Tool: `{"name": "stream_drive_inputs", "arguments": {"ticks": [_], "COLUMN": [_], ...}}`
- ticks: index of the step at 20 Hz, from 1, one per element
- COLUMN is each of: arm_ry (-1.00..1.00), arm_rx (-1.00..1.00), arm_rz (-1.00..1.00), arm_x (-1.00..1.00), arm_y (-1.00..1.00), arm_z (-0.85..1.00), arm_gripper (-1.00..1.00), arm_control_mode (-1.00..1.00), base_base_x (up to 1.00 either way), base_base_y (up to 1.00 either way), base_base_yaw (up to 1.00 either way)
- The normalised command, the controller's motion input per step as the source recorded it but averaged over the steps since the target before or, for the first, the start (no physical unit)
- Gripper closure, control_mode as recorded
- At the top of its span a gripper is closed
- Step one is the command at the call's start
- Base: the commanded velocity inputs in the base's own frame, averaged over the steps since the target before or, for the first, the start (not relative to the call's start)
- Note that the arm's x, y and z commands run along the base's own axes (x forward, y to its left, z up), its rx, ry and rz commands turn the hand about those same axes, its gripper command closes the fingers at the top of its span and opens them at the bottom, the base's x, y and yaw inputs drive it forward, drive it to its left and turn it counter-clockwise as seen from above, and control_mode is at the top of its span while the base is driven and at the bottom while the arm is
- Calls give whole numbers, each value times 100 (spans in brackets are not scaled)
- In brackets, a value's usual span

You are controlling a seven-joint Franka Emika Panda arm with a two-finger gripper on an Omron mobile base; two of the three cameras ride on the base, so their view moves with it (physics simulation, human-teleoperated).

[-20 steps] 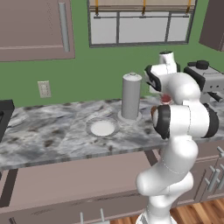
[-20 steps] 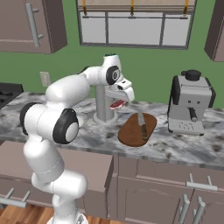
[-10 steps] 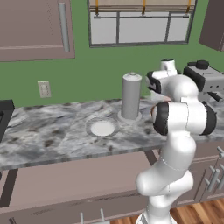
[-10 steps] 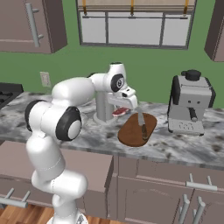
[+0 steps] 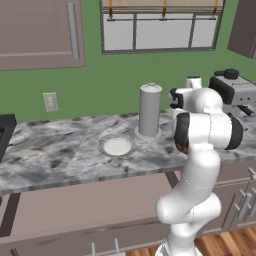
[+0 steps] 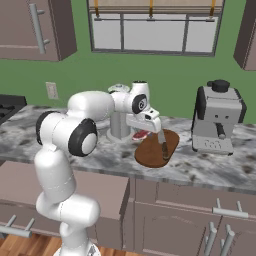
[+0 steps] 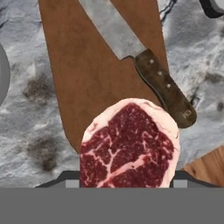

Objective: Pick up the knife from the drawer and place it on the cutting board. Then place the meat from the plate to the cutting board.

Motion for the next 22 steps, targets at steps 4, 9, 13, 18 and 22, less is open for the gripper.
{"name": "stream_drive_inputs", "arguments": {"ticks": [4, 9, 13, 18, 22], "arm_ry": [0, 0, 0, 0, 0], "arm_rx": [0, 0, 0, 0, 0], "arm_rz": [4, 6, 8, 13, 12], "arm_x": [10, 12, 14, 19, 14], "arm_y": [-2, 0, -1, -11, -16], "arm_z": [-37, -33, -26, -14, -17], "arm_gripper": [100, 100, 100, 100, 100], "arm_control_mode": [-100, -100, -100, -100, -100], "base_base_x": [0, 0, 0, 0, 0], "base_base_y": [0, 0, 0, 0, 0], "base_base_yaw": [0, 0, 0, 0, 0]}}
